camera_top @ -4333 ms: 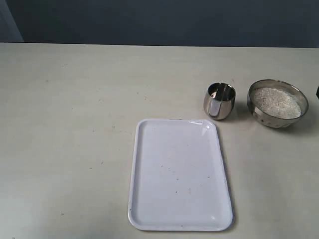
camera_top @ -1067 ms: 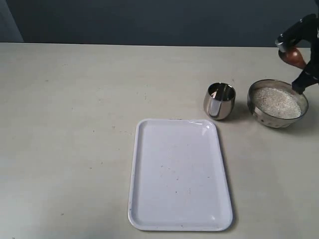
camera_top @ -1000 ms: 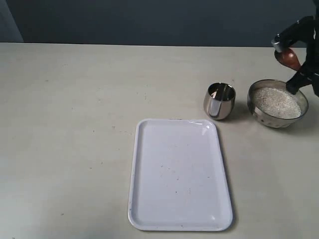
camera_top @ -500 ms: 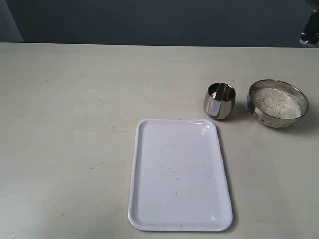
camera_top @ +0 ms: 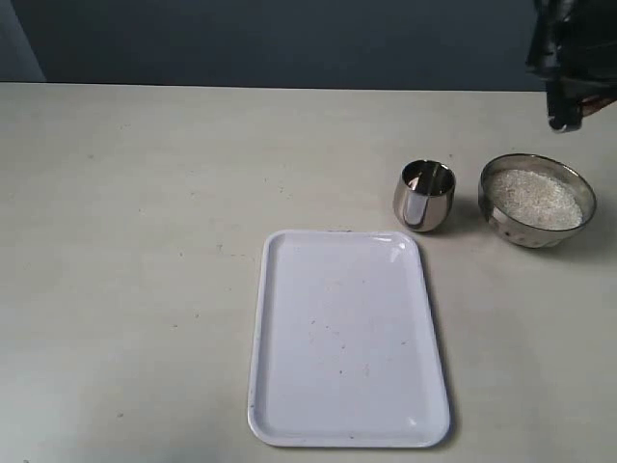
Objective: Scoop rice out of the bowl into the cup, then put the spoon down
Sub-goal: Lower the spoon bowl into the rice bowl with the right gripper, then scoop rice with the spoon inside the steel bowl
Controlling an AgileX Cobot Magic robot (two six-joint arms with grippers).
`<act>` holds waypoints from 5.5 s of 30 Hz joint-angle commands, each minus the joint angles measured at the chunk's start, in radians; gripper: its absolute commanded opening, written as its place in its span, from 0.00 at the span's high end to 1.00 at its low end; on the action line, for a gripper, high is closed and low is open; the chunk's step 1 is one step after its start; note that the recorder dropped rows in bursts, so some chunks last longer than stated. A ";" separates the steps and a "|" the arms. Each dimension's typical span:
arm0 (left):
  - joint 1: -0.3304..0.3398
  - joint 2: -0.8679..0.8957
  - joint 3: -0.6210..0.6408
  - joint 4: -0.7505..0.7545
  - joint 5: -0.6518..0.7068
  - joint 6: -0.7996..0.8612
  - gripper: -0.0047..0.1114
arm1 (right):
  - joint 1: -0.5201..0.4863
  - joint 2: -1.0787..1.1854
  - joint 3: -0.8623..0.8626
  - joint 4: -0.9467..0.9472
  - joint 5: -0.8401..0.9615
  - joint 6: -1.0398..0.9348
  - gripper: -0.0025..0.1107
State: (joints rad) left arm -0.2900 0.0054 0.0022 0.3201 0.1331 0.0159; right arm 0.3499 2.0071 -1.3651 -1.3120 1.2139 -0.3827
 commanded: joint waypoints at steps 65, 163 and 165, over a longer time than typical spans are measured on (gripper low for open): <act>-0.001 -0.005 -0.002 -0.004 -0.010 -0.008 0.96 | 0.110 0.097 0.182 -0.026 0.007 -0.020 0.98; -0.001 -0.005 -0.002 -0.004 -0.010 -0.008 0.96 | -0.138 -0.065 -0.016 0.848 0.007 -0.288 0.98; -0.001 -0.005 -0.002 -0.004 -0.010 -0.008 0.96 | -0.145 -0.065 -0.016 0.857 0.007 -0.297 0.98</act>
State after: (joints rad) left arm -0.2900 0.0054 0.0022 0.3201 0.1331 0.0159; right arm 0.2234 1.9513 -1.3754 -0.4689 1.2235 -0.6630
